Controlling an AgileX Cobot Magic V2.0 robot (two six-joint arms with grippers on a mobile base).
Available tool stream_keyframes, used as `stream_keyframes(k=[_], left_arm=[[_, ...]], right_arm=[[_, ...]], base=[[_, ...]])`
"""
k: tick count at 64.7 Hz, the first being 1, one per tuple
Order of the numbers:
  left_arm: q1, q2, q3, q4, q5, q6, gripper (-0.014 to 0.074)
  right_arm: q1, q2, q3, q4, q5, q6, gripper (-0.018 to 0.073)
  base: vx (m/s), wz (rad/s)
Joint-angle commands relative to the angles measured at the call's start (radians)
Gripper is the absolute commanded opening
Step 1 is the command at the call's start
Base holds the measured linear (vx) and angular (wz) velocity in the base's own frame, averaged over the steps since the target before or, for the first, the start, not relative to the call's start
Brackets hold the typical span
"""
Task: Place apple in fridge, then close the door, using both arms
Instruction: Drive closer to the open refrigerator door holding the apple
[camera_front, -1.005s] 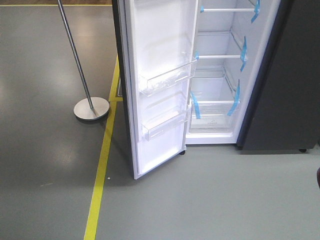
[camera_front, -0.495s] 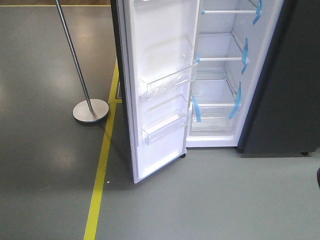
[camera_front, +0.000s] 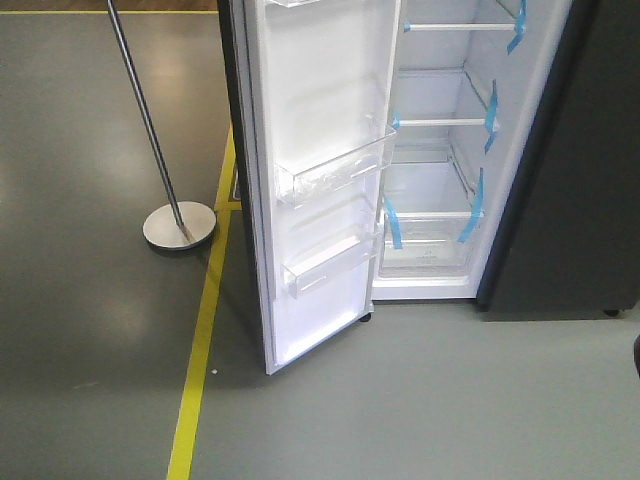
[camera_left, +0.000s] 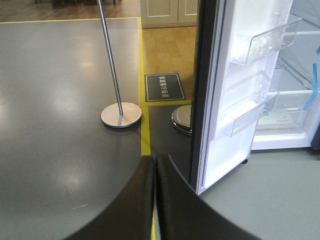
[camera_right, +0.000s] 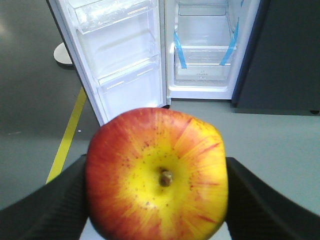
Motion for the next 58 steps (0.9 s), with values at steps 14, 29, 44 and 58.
stream_keyframes(k=[14,29,44,58], left_arm=[[-0.002,-0.014,0.019,-0.004,-0.07,-0.001,-0.0006],[-0.002,-0.014,0.019,-0.004,-0.07,-0.001,-0.0006],[-0.002,-0.014,0.019,-0.004,-0.07,-0.001,-0.0006],[-0.002,-0.014,0.019,-0.004,-0.07,-0.001,-0.0006]], right_arm=[[0.0,0.006,-0.025,0.004,-0.076,-0.006,0.0195],[0.0,0.006,-0.025,0.004,-0.076,-0.006,0.0195],[0.0,0.006,-0.025,0.004,-0.076,-0.006,0.0195],[0.0,0.006,-0.025,0.004,-0.076,-0.006,0.0195]], base=[[0.04,-0.01],[0.04,-0.01],[0.04,-0.02],[0.04,-0.01]])
